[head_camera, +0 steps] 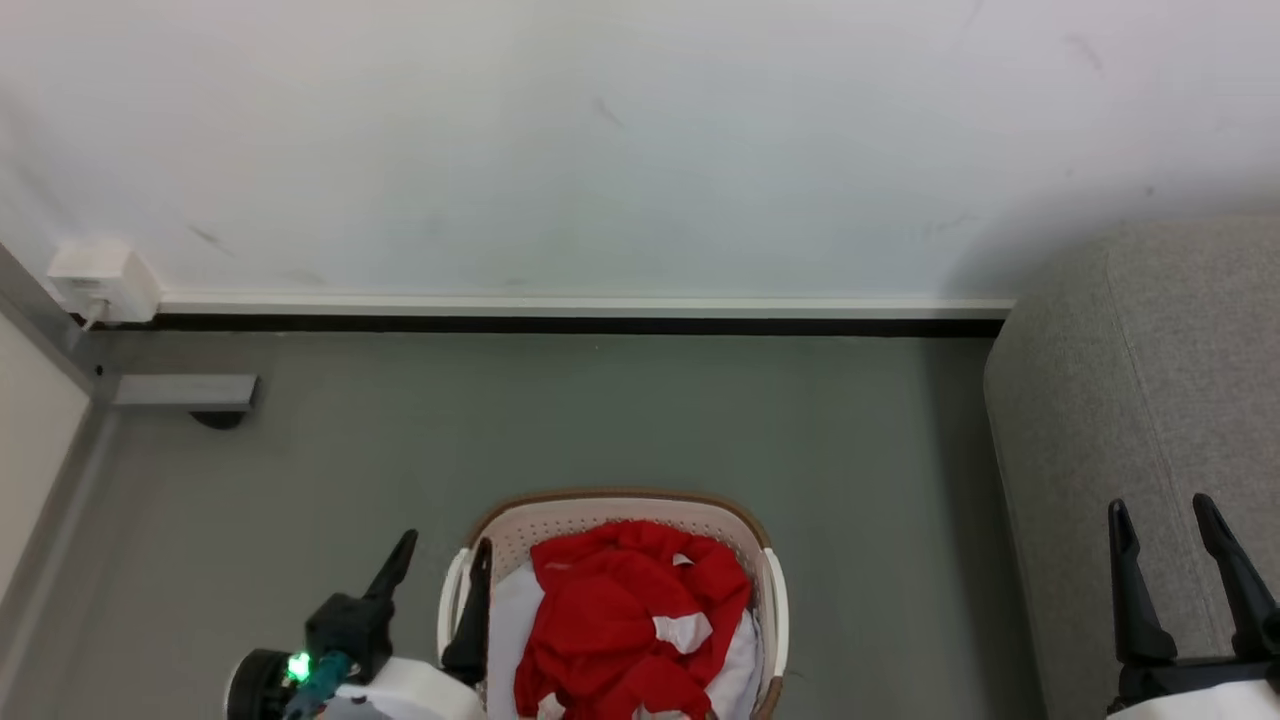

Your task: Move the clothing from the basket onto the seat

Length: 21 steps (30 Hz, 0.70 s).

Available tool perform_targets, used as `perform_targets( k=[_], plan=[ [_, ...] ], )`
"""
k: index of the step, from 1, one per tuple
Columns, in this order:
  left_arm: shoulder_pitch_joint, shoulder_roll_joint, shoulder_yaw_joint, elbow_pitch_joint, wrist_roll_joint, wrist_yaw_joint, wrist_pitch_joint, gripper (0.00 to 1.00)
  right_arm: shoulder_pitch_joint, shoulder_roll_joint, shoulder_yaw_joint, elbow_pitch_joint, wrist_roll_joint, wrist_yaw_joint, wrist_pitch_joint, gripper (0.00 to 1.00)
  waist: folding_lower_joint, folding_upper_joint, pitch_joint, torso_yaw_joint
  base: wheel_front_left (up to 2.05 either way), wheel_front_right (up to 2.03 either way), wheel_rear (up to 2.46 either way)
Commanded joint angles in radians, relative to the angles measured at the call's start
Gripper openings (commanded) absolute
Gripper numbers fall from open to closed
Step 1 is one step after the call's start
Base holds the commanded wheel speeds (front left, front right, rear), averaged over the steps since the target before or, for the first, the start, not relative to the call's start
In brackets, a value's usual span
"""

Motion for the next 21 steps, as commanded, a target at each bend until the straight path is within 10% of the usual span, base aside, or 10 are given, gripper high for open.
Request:
perform_targets(
  k=[1,21],
  plan=[
    [-0.022,0.006,-0.006,0.021,0.013,0.000,0.000,1.00,-0.018,0.002,0.001,-0.005,0.003,-0.002,-0.003,1.00,0.0000,0.0000,0.032,-0.021,0.00,0.00,0.00],
    [-0.502,0.032,-0.106,0.602,0.051,-0.010,0.156,1.00,-0.235,0.068,0.070,-0.059,0.056,-0.002,-0.002,1.00,0.0000,0.0000,0.402,-0.217,0.00,0.00,0.00]
  ],
)
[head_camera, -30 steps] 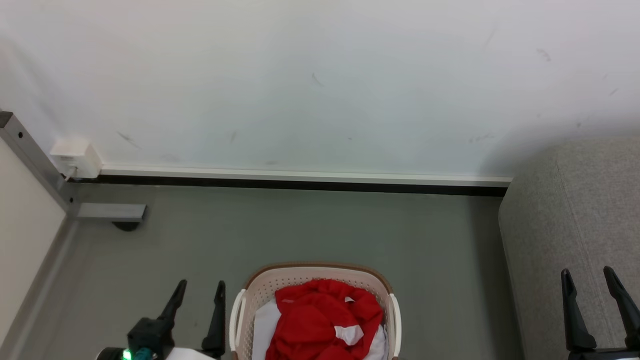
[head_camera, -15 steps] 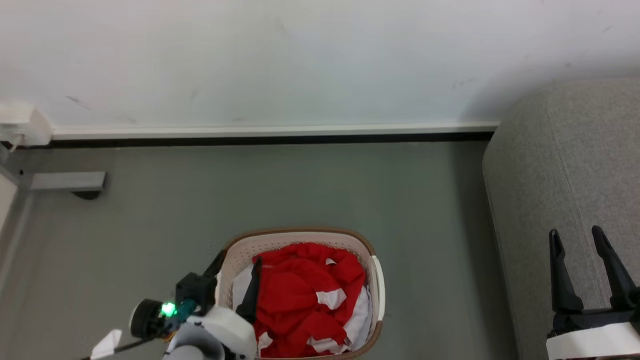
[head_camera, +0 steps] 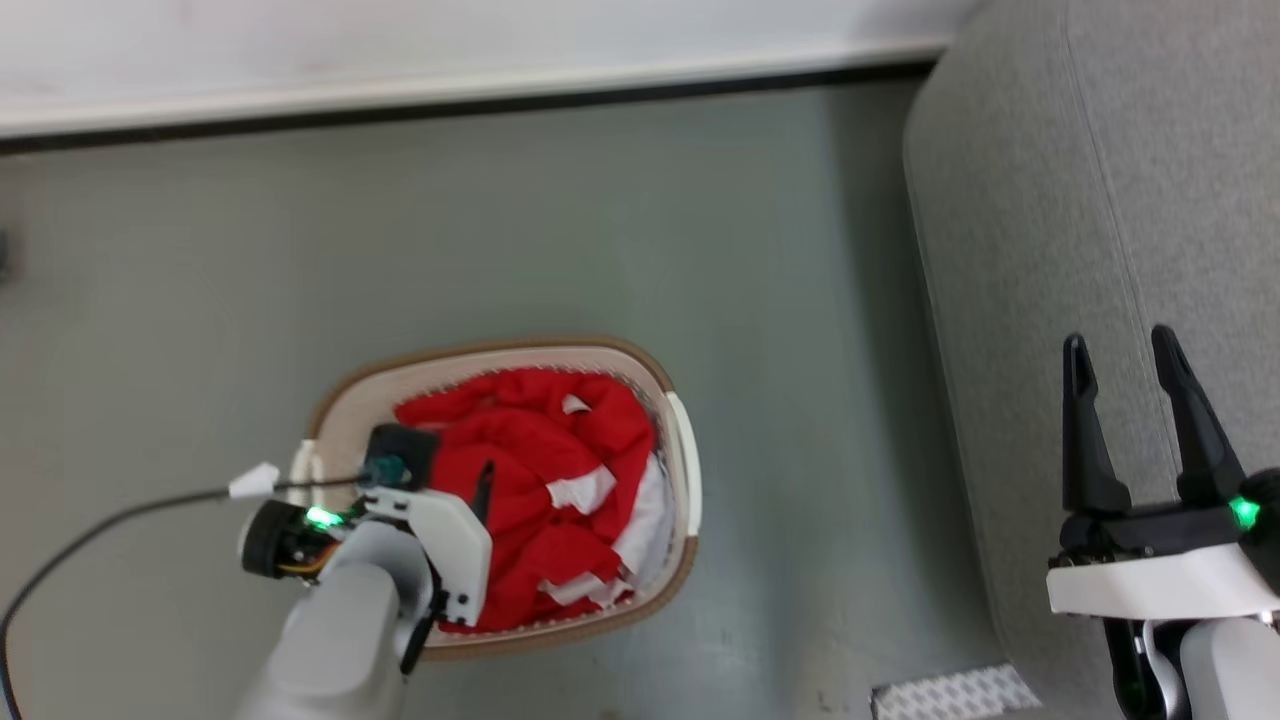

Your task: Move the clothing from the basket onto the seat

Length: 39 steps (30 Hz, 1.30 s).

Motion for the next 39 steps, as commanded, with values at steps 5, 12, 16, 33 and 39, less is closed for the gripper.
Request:
perform_targets(
  k=[5,12,16,33,39],
  plan=[
    [-0.098,0.038,0.016,0.093,-0.014,0.037,0.063,1.00,-0.056,0.018,0.010,-0.021,0.024,-0.002,0.000,1.00,-0.0002,0.0000,0.146,-0.098,0.00,0.00,0.00],
    [-0.186,0.073,0.066,0.189,-0.070,0.074,0.140,1.00,-0.092,0.029,0.024,-0.023,0.032,-0.002,0.000,1.00,-0.0002,0.0000,0.219,-0.139,0.00,0.00,0.00],
    [-0.223,0.092,0.076,0.216,-0.081,0.086,0.156,1.00,-0.106,0.030,0.028,-0.026,0.043,-0.002,0.000,1.00,-0.0002,0.0000,0.248,-0.151,0.00,0.00,0.00],
    [-0.312,0.144,0.076,0.266,-0.120,0.075,0.240,1.00,-0.153,0.031,0.054,-0.040,0.066,-0.002,0.000,1.00,-0.0002,0.0000,0.364,-0.165,0.00,0.00,0.00],
    [-0.321,0.127,0.063,0.274,-0.131,0.059,0.250,1.00,-0.168,0.030,0.054,-0.043,0.077,-0.002,0.000,1.00,-0.0002,0.0000,0.400,-0.161,0.00,0.00,0.00]
  ],
)
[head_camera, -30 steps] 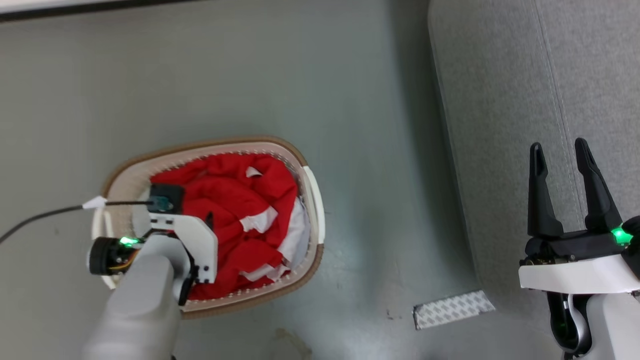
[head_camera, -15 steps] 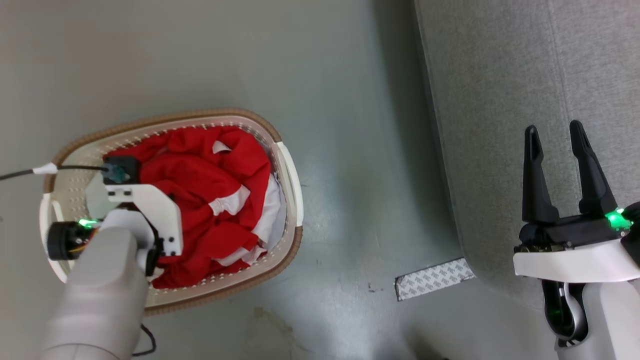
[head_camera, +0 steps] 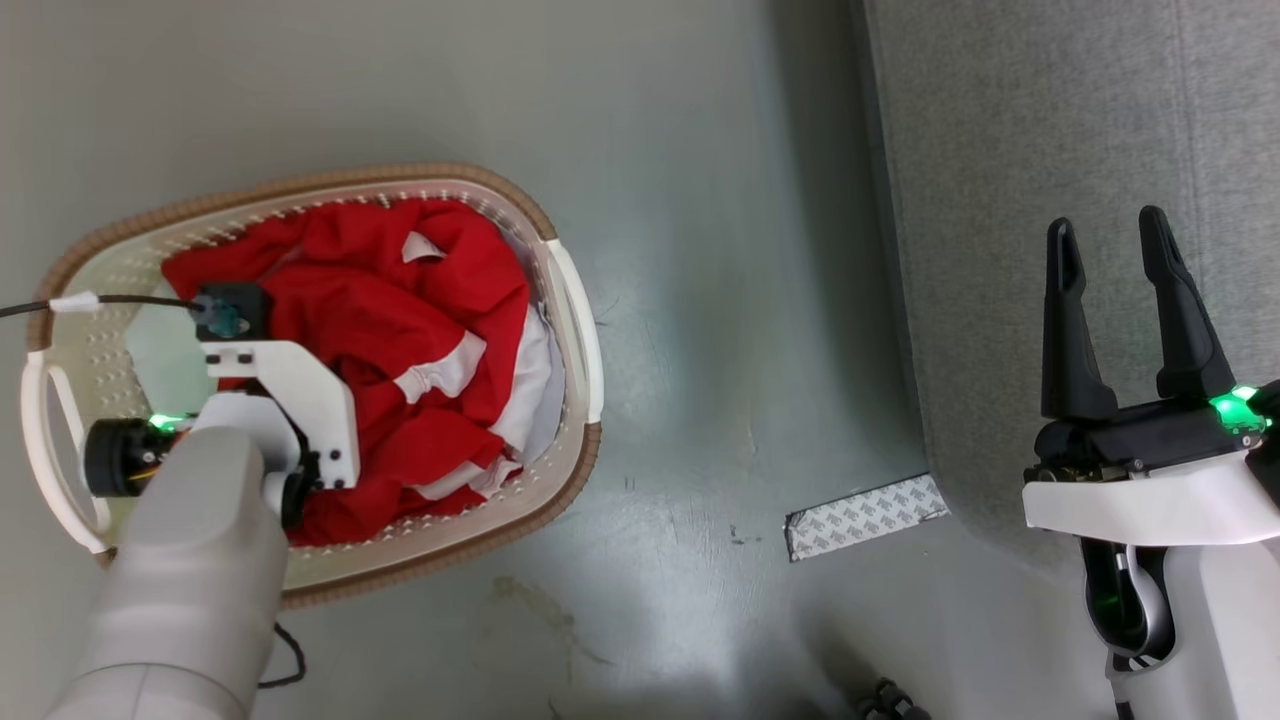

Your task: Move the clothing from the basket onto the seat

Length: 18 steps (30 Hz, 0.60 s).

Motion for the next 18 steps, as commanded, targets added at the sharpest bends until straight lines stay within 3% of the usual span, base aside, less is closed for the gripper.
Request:
perform_targets(
  k=[1,6,8,9,10,18],
  plan=[
    [-0.004,-0.005,-0.003,0.007,-0.020,-0.007,0.003,1.00,-0.016,0.002,-0.002,-0.003,0.014,-0.002,0.000,1.00,-0.0001,0.0000,0.009,0.004,0.00,0.00,0.00],
    [0.002,-0.020,-0.015,0.010,-0.025,-0.033,-0.009,0.96,-0.017,0.002,-0.011,0.004,0.006,-0.002,0.000,1.00,-0.0001,0.0000,0.009,0.017,0.00,0.00,0.00],
    [0.013,-0.031,-0.022,0.012,-0.025,-0.043,-0.007,0.44,-0.018,0.002,-0.021,0.007,0.004,-0.002,0.000,1.00,-0.0001,0.0000,0.002,0.024,0.00,0.00,0.00],
    [0.017,-0.035,-0.026,0.013,-0.023,-0.051,-0.007,0.08,-0.018,0.001,-0.024,0.009,0.001,-0.002,0.000,1.00,-0.0001,0.0000,-0.002,0.028,0.00,0.00,0.00],
    [0.022,-0.040,-0.034,0.014,-0.019,-0.056,-0.010,0.00,-0.019,0.001,-0.027,0.011,-0.002,-0.002,0.000,1.00,-0.0001,0.0000,-0.008,0.033,0.00,0.00,0.00],
    [0.067,-0.091,-0.011,0.017,-0.090,-0.097,-0.054,0.00,0.000,0.001,-0.042,0.023,-0.017,-0.002,0.000,1.00,-0.0001,0.0000,-0.081,0.068,0.00,0.00,0.00]
  ],
)
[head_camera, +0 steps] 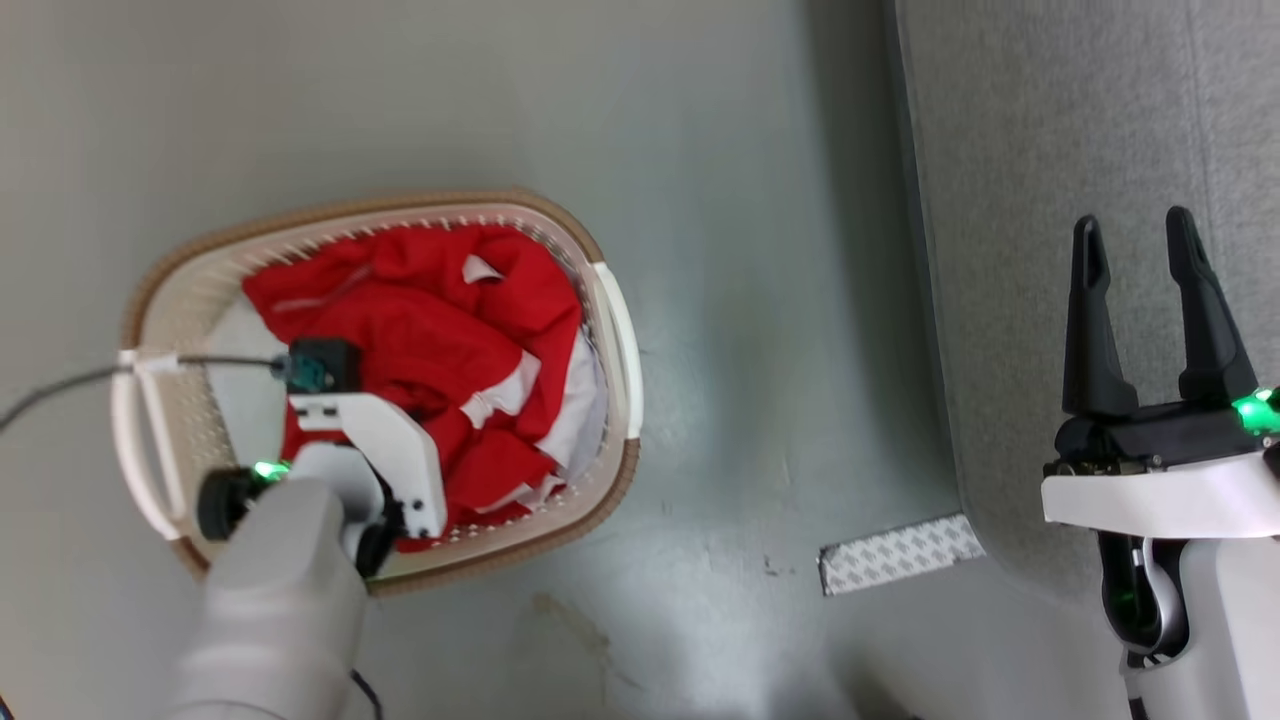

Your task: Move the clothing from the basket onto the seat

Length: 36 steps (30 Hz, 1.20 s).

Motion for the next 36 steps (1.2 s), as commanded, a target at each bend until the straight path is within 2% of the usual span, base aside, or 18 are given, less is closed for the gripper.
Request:
perform_targets(
  k=[1,7,13,17,27,32,36],
  plan=[
    [0.018,-0.004,0.006,0.001,-0.022,-0.007,-0.015,0.00,0.012,0.000,-0.003,0.007,-0.007,-0.002,0.000,1.00,0.0000,0.0000,-0.035,0.018,0.00,0.00,0.00],
    [0.091,-0.045,-0.002,-0.038,-0.134,-0.024,-0.072,0.00,0.063,0.000,-0.032,0.028,-0.020,-0.002,0.000,1.00,0.0000,0.0000,-0.158,0.057,0.00,0.00,0.00],
    [0.243,-0.049,-0.185,-0.269,-0.416,-0.024,-0.023,0.00,0.145,-0.005,-0.071,0.046,-0.031,-0.002,0.000,1.00,0.0000,0.0000,-0.302,0.101,0.00,0.00,0.00],
    [0.313,-0.048,-0.246,-0.371,-0.527,-0.024,-0.034,0.00,0.206,-0.016,-0.106,0.050,-0.030,-0.002,0.000,1.00,0.0000,0.0000,-0.389,0.140,0.00,0.00,0.00],
    [0.421,-0.016,-0.289,-0.534,-0.624,-0.023,-0.169,0.00,0.318,-0.041,-0.145,0.042,-0.048,-0.002,0.000,1.00,0.0000,0.0000,-0.554,0.206,0.00,0.00,0.00],
    [0.458,0.009,-0.301,-0.608,-0.599,-0.022,-0.260,0.00,0.363,-0.062,-0.162,0.032,-0.053,-0.002,0.000,1.00,0.0000,0.0000,-0.622,0.236,0.00,0.00,0.00],
    [0.484,0.035,-0.303,-0.665,-0.549,0.006,-0.308,0.00,0.399,-0.076,-0.167,0.026,-0.058,-0.002,0.000,1.00,0.0000,0.0000,-0.668,0.254,0.00,0.00,0.00]
  ],
)
